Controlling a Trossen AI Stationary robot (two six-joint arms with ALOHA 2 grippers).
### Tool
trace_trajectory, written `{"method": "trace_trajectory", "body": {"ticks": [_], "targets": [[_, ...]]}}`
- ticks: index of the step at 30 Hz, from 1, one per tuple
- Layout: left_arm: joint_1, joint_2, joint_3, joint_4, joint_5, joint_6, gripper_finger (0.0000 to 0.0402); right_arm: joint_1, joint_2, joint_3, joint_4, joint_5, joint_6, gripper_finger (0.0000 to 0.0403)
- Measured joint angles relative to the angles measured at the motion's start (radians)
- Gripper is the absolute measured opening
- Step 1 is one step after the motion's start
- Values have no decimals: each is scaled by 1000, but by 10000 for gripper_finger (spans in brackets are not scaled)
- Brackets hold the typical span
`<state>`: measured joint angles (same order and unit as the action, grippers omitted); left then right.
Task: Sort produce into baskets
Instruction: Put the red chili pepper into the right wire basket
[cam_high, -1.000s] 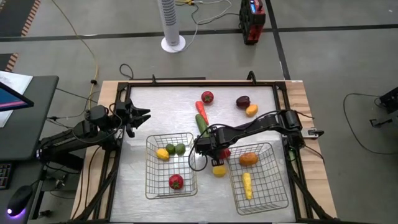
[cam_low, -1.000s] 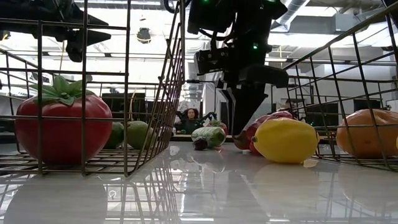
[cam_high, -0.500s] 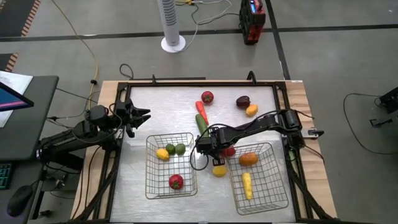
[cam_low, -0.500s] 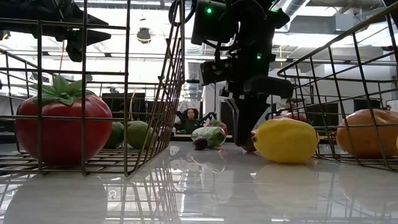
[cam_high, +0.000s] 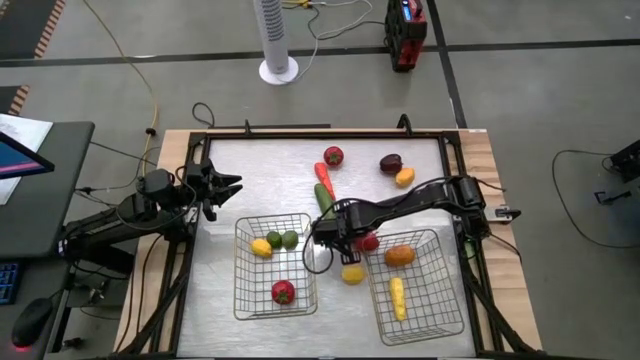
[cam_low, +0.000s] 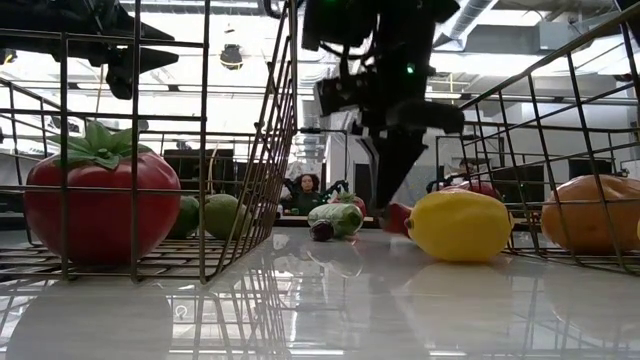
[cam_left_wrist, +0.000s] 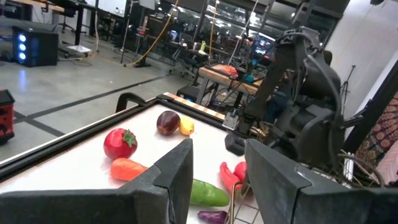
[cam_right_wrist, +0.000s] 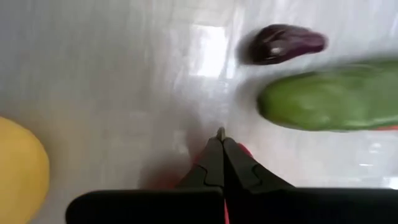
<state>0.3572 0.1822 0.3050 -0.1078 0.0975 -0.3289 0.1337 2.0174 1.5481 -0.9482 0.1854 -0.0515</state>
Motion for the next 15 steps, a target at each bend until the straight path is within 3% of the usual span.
{"method": "trace_trajectory", "body": {"ticks": [9, 15], "targets": [[0, 0, 0, -9, 0, 0, 133, 2, 0, 65, -67, 31, -1, 19], [0, 0, 0, -9, 0, 0, 133, 0, 2, 27, 9, -28, 32, 101]]}}
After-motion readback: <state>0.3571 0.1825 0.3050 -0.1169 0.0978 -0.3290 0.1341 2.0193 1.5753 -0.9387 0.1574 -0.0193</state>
